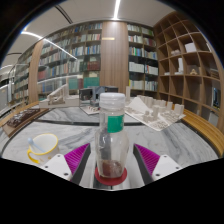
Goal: Pour water
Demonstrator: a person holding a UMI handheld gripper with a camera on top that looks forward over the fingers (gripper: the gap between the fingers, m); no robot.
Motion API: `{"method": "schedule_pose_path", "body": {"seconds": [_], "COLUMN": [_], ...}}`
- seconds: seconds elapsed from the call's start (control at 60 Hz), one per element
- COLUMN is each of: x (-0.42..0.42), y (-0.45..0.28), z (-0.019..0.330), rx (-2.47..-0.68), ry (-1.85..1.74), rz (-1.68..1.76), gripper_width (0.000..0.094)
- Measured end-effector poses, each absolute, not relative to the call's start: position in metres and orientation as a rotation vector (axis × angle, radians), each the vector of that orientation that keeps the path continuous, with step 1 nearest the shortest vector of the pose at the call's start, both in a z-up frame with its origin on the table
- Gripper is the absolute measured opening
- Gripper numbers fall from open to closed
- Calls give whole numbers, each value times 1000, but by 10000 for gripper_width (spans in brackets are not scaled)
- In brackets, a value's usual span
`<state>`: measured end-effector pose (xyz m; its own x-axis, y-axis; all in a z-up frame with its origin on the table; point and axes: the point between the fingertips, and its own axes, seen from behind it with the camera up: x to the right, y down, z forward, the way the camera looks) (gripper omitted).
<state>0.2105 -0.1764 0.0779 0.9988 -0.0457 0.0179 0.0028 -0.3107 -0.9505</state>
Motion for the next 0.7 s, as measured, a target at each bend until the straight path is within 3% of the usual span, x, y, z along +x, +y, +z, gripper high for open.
{"method": "schedule_pose_path", "body": {"seconds": [0.05, 0.317, 0.7], "x": [219, 193, 144], "y": [-184, -311, -443], "z": [84, 138, 164], "rx": [-1882, -1915, -1930], "ry": [7, -14, -3], "rz": [-82, -173, -103], "gripper_width": [836, 854, 851]}}
